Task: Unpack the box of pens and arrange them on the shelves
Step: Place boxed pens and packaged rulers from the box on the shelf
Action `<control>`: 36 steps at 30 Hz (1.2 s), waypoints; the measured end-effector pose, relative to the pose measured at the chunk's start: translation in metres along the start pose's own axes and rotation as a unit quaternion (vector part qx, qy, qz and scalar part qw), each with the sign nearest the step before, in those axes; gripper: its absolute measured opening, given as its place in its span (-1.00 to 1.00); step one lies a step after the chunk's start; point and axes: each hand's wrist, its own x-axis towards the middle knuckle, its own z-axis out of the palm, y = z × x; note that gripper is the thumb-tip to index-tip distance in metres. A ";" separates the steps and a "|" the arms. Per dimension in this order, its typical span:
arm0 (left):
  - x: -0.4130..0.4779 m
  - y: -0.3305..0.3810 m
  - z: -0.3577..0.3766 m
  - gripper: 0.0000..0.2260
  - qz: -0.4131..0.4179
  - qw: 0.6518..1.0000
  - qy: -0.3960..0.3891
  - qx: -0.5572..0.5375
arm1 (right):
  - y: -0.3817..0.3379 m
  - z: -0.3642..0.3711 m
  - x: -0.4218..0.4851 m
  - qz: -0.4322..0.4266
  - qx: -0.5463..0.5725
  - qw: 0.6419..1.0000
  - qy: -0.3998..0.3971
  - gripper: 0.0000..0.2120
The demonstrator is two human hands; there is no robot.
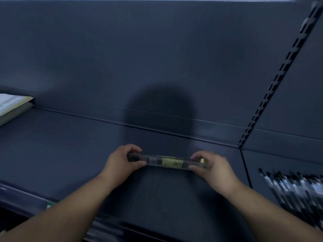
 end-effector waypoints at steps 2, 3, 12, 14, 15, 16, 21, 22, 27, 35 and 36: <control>0.003 -0.003 0.003 -0.60 -0.007 1.000 0.002 -0.024 | 0.003 0.000 -0.002 0.014 0.005 1.000 0.013 -0.68; 0.002 -0.005 0.006 -0.59 -0.003 1.000 -0.007 -0.026 | 0.005 0.002 -0.005 0.018 -0.002 1.000 0.012 -0.65; 0.033 -0.004 0.018 -0.62 0.065 0.997 -0.014 0.033 | 0.001 0.018 0.014 0.029 0.005 0.997 0.073 -0.74; 0.053 0.003 0.015 -0.64 0.078 0.996 -0.014 0.042 | -0.001 0.018 0.024 0.039 0.003 0.995 0.090 -0.76; 0.062 0.006 0.014 -0.66 0.079 0.996 -0.024 0.046 | -0.002 0.018 0.028 0.047 -0.002 0.995 0.089 -0.78; 0.069 0.009 0.013 -0.66 0.076 0.995 -0.040 0.059 | -0.003 0.017 0.031 0.057 -0.009 0.995 0.084 -0.79; 0.075 0.011 0.026 -0.20 0.058 0.936 -0.179 0.296 | -0.007 0.017 0.035 0.036 -0.257 0.966 0.006 -0.39; 0.072 0.010 0.030 -0.18 0.064 0.927 -0.187 0.320 | -0.011 0.017 0.036 0.025 -0.269 0.963 -0.022 -0.32; 0.051 0.002 0.034 -0.03 0.112 0.924 -0.153 0.331 | -0.016 0.031 0.026 0.021 -0.281 0.952 -0.119 -0.23; 0.036 -0.009 0.034 0.01 0.082 0.950 -0.095 0.287 | -0.016 0.038 0.025 -0.010 -0.249 0.964 -0.094 -0.38; 0.035 -0.007 0.036 0.00 0.072 0.951 -0.097 0.286 | -0.015 0.040 0.025 -0.009 -0.255 0.961 -0.106 -0.39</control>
